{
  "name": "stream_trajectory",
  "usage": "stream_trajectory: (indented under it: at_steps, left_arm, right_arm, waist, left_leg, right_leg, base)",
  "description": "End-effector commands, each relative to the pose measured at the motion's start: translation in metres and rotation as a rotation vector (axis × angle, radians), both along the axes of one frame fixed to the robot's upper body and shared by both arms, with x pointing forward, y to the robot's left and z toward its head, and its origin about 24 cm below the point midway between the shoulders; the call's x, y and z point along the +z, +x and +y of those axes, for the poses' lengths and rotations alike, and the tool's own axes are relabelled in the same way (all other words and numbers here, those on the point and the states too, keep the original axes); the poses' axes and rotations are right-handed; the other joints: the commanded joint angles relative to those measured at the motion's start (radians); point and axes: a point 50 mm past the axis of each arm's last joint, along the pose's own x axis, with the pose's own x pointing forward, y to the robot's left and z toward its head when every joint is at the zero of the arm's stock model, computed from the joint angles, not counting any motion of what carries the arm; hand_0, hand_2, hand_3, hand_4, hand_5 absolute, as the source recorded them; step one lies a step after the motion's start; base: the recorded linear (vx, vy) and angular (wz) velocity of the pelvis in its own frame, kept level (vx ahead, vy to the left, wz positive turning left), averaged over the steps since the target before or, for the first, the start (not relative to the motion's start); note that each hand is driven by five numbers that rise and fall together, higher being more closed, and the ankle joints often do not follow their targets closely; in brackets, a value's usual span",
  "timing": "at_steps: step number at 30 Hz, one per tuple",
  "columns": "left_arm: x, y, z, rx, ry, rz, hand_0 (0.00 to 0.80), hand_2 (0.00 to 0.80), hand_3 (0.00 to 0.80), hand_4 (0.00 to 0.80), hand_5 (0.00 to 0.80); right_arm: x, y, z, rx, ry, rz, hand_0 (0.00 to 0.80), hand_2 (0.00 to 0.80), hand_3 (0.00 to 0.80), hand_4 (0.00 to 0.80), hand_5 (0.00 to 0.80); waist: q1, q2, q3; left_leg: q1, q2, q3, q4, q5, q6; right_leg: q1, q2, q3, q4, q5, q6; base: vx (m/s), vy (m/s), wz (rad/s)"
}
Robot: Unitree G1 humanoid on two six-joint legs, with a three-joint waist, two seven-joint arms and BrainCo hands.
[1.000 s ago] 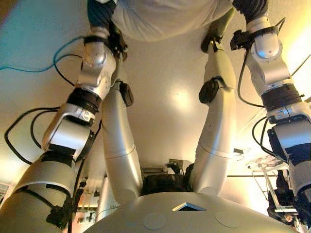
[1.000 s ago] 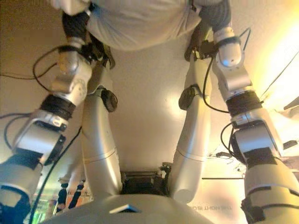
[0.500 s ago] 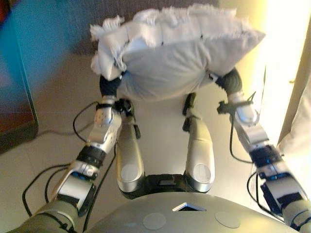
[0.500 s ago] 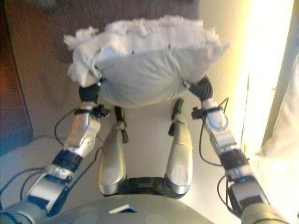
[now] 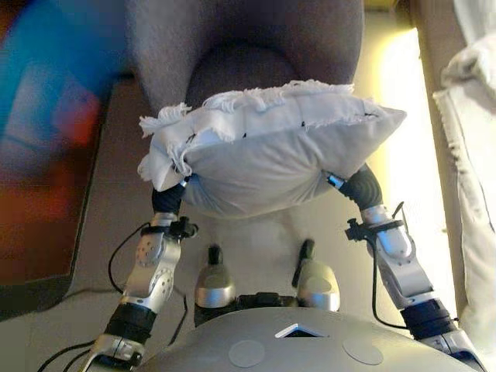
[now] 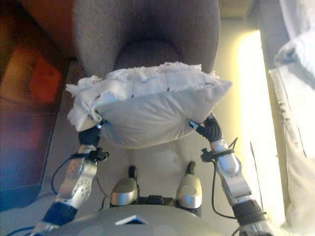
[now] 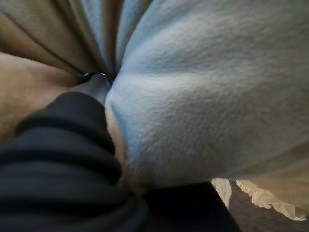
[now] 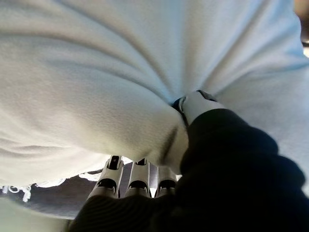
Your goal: Pick up the cushion and take it to the sofa
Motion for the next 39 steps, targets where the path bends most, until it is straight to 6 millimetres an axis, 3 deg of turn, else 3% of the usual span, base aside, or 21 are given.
stream_trajectory:
  at_steps: [1, 8, 11, 12, 14, 16, 18, 19, 22, 23, 24, 26, 28, 31, 33, 35, 39]
  left_arm:
    - [0.05, 0.015, -0.016, -0.078, -0.047, -0.26, 0.8, 0.8, 0.8, 0.8, 0.8]
    - [0.06, 0.019, -0.022, -0.133, -0.023, -0.305, 0.8, 0.8, 0.8, 0.8, 0.8]
    - [0.061, 0.021, -0.021, -0.144, -0.022, -0.298, 0.8, 0.8, 0.8, 0.8, 0.8]
    - [0.062, 0.021, -0.02, -0.152, -0.025, -0.303, 0.8, 0.8, 0.8, 0.8, 0.8]
    - [0.065, 0.021, -0.019, -0.143, -0.025, -0.318, 0.8, 0.8, 0.8, 0.8, 0.8]
    - [0.069, 0.026, -0.017, -0.097, -0.052, -0.336, 0.8, 0.8, 0.8, 0.8, 0.8]
    - [0.07, 0.026, -0.014, -0.067, -0.062, -0.339, 0.8, 0.8, 0.8, 0.8, 0.8]
    - [0.066, 0.023, -0.01, -0.057, -0.068, -0.329, 0.8, 0.8, 0.8, 0.8, 0.8]
    - [0.061, 0.016, -0.009, -0.069, -0.073, -0.311, 0.8, 0.8, 0.8, 0.8, 0.8]
    - [0.061, 0.014, -0.009, -0.073, -0.068, -0.321, 0.8, 0.8, 0.8, 0.8, 0.8]
    - [0.063, 0.012, -0.009, -0.063, -0.065, -0.339, 0.8, 0.8, 0.8, 0.8, 0.8]
    - [0.065, 0.01, -0.007, -0.042, -0.07, -0.352, 0.8, 0.8, 0.8, 0.8, 0.8]
    - [0.065, 0.01, -0.008, -0.03, -0.07, -0.354, 0.8, 0.8, 0.8, 0.8, 0.8]
    - [0.065, 0.011, -0.011, -0.017, -0.079, -0.352, 0.8, 0.8, 0.8, 0.8, 0.8]
    - [0.061, 0.012, -0.012, -0.005, -0.102, -0.333, 0.8, 0.8, 0.8, 0.8, 0.8]
    - [0.058, 0.008, -0.011, -0.007, -0.109, -0.325, 0.8, 0.8, 0.8, 0.8, 0.8]
    - [0.058, 0.002, -0.015, -0.023, -0.121, -0.331, 0.8, 0.8, 0.8, 0.8, 0.8]
  right_arm:
    - [0.044, 0.002, 0.03, 0.112, 0.081, -0.24, 0.8, 0.8, 0.8, 0.8, 0.8]
    - [0.047, 0.005, 0.033, 0.081, 0.072, -0.273, 0.8, 0.8, 0.8, 0.8, 0.8]
    - [0.05, 0.006, 0.029, 0.047, 0.081, -0.283, 0.8, 0.8, 0.8, 0.8, 0.8]
    - [0.051, 0.006, 0.028, 0.032, 0.076, -0.29, 0.8, 0.8, 0.8, 0.8, 0.8]
    - [0.054, 0.01, 0.027, 0.032, 0.072, -0.299, 0.8, 0.8, 0.8, 0.8, 0.8]
    - [0.058, 0.019, 0.03, 0.042, 0.045, -0.314, 0.8, 0.8, 0.8, 0.8, 0.8]
    - [0.06, 0.022, 0.031, 0.062, 0.021, -0.326, 0.8, 0.8, 0.8, 0.8, 0.8]
    - [0.059, 0.019, 0.031, 0.067, 0.012, -0.325, 0.8, 0.8, 0.8, 0.8, 0.8]
    - [0.058, 0.016, 0.024, 0.051, 0.015, -0.321, 0.8, 0.8, 0.8, 0.8, 0.8]
    - [0.058, 0.014, 0.023, 0.049, 0.02, -0.324, 0.8, 0.8, 0.8, 0.8, 0.8]
    - [0.058, 0.013, 0.021, 0.059, 0.021, -0.33, 0.8, 0.8, 0.8, 0.8, 0.8]
    - [0.058, 0.013, 0.023, 0.078, 0.017, -0.332, 0.8, 0.8, 0.8, 0.8, 0.8]
    - [0.057, 0.013, 0.029, 0.093, 0.011, -0.333, 0.8, 0.8, 0.8, 0.8, 0.8]
    - [0.057, 0.013, 0.036, 0.11, 0.007, -0.337, 0.8, 0.8, 0.8, 0.8, 0.8]
    - [0.054, 0.012, 0.039, 0.133, -0.005, -0.334, 0.8, 0.8, 0.8, 0.8, 0.8]
    - [0.052, 0.008, 0.039, 0.133, -0.008, -0.315, 0.8, 0.8, 0.8, 0.8, 0.8]
    - [0.048, 0.002, 0.035, 0.12, 0.005, -0.289, 0.8, 0.8, 0.8, 0.8, 0.8]
  waist:
    - [0.006, -0.033, -0.075]
    - [0.009, -0.041, -0.097]
    - [0.001, -0.039, -0.1]
    - [-0.005, -0.036, -0.096]
    - [-0.003, -0.033, -0.084]
    - [0.004, -0.037, -0.055]
    - [0.007, -0.049, -0.035]
    - [0.014, -0.058, -0.018]
    - [0.02, -0.081, 0.009]
    - [0.025, -0.086, 0.016]
    - [0.038, -0.083, 0.025]
    - [0.054, -0.065, 0.034]
    - [0.07, -0.041, 0.04]
    - [0.093, -0.02, 0.044]
    - [0.113, -0.01, 0.042]
    - [0.134, -0.006, 0.04]
    - [0.158, -0.004, 0.037]
  left_leg:
    - [-0.03, 0.005, 0.014, -0.016, 0.003, 0.063]
    - [-0.025, -0.005, 0.004, -0.02, -0.008, 0.07]
    - [-0.027, 0.011, -0.021, -0.02, 0.0, 0.069]
    - [-0.029, 0.025, -0.035, -0.02, 0.009, 0.062]
    - [-0.033, 0.059, -0.035, -0.02, 0.034, 0.041]
    - [-0.046, 0.123, -0.02, -0.002, 0.073, 0.009]
    - [-0.052, 0.15, -0.002, 0.062, 0.08, 0.005]
    - [-0.089, 0.156, -0.017, 0.155, 0.107, 0.013]
    - [-0.162, 0.136, 0.002, 0.321, 0.093, 0.043]
    - [-0.177, 0.109, 0.004, 0.35, 0.074, 0.053]
    - [-0.206, 0.052, -0.015, 0.365, 0.06, 0.064]
    - [-0.233, -0.02, -0.042, 0.345, 0.051, 0.076]
    - [-0.258, -0.074, -0.043, 0.284, 0.064, 0.082]
    - [-0.294, -0.112, -0.03, 0.194, 0.104, 0.084]
    - [-0.312, -0.125, -0.032, 0.112, 0.162, 0.08]
    - [-0.327, -0.118, -0.075, 0.051, 0.224, 0.066]
    - [-0.381, -0.065, -0.071, 0.019, 0.272, 0.043]
  right_leg:
    - [0.081, -0.086, -0.044, 0.016, -0.044, 0.054]
    - [0.109, -0.067, -0.052, 0.001, -0.05, 0.05]
    - [0.109, -0.012, -0.011, 0.02, -0.106, 0.017]
    - [0.108, 0.015, 0.017, 0.024, -0.126, 0.001]
    - [0.108, 0.041, 0.024, 0.03, -0.141, -0.019]
    - [0.095, 0.066, 0.024, 0.034, -0.143, -0.041]
    - [0.084, 0.074, 0.028, 0.047, -0.138, -0.056]
    - [0.085, 0.086, 0.037, 0.054, -0.136, -0.071]
    - [0.104, 0.101, 0.037, 0.05, -0.133, -0.096]
    - [0.11, 0.102, 0.033, 0.048, -0.133, -0.1]
    - [0.118, 0.109, 0.037, 0.047, -0.138, -0.102]
    - [0.13, 0.131, 0.058, 0.053, -0.156, -0.103]
    - [0.147, 0.16, 0.077, 0.056, -0.179, -0.103]
    - [0.182, 0.191, 0.097, 0.048, -0.206, -0.106]
    - [0.223, 0.212, 0.122, 0.045, -0.235, -0.111]
    - [0.261, 0.223, 0.156, 0.057, -0.27, -0.118]
    - [0.306, 0.222, 0.195, 0.12, -0.366, -0.126]
  base:
    - [0.009, -0.036, -0.03]
    - [0.008, -0.098, -0.01]
    - [0.022, -0.205, -0.01]
    - [0.037, -0.19, 0.01]
    - [-0.046, -0.199, 0.13]
    - [-0.167, -0.234, 0.03]
    - [-0.086, -0.24, -0.13]
    - [-0.001, -0.326, -0.17]
    - [0.031, -0.307, -0.36]
    - [0.059, -0.217, -0.28]
    - [0.109, -0.185, -0.15]
    - [0.173, -0.085, -0.28]
    - [0.188, -0.023, -0.53]
    - [0.248, -0.012, -0.78]
    - [0.445, 0.021, 0.41]
    - [0.533, 0.049, 0.51]
    - [0.561, 0.098, 0.09]
